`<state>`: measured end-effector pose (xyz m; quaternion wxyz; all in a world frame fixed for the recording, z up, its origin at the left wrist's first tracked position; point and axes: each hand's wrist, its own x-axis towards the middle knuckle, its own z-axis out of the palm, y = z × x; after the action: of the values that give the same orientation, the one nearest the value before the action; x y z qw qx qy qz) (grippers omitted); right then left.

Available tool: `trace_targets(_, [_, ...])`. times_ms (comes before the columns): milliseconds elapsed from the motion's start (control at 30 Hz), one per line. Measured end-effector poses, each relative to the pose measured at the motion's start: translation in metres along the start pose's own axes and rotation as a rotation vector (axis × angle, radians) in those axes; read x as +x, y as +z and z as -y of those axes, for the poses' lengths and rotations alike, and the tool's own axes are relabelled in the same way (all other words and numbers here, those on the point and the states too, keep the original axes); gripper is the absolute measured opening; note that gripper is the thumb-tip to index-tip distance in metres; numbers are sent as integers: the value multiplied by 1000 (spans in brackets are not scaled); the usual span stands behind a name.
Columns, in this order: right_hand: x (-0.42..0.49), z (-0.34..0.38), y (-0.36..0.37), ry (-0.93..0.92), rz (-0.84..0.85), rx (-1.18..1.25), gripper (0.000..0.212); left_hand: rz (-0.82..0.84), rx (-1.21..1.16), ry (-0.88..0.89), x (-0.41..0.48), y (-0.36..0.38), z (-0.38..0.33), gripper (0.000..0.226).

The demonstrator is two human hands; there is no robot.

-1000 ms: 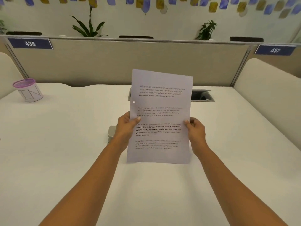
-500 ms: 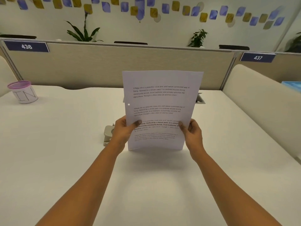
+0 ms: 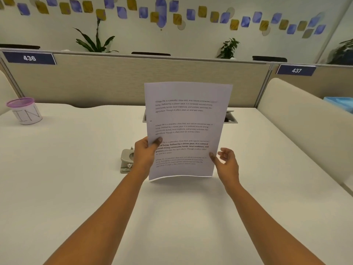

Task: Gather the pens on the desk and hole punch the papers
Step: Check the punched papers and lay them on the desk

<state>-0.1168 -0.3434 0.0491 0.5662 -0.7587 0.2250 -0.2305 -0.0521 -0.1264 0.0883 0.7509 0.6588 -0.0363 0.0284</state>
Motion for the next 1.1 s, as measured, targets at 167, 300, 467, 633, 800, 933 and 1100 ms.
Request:
trace_targets(167, [-6, -7, 3, 302, 91, 54, 69, -27, -231, 28, 0, 9, -2, 8])
trace_targets(300, [-10, 5, 13, 494, 416, 518, 41, 17, -416, -7, -4, 23, -1, 13])
trace_targets(467, [-4, 14, 15, 279, 298, 770, 26, 59, -451, -26, -5, 18, 4, 22])
trace_targets(633, [12, 21, -20, 33, 244, 647, 16, -99, -461, 6, 11, -14, 2, 38])
trace_targets(800, [26, 23, -46, -71, 209, 557, 14, -7, -224, 6, 18, -38, 6, 39])
trace_targets(933, [26, 20, -53, -114, 215, 481, 14, 112, -27, 5, 16, -39, 9, 40])
trace_targets(1100, [22, 9, -56, -105, 227, 443, 14, 134, 16, -45, 14, -36, 16, 36])
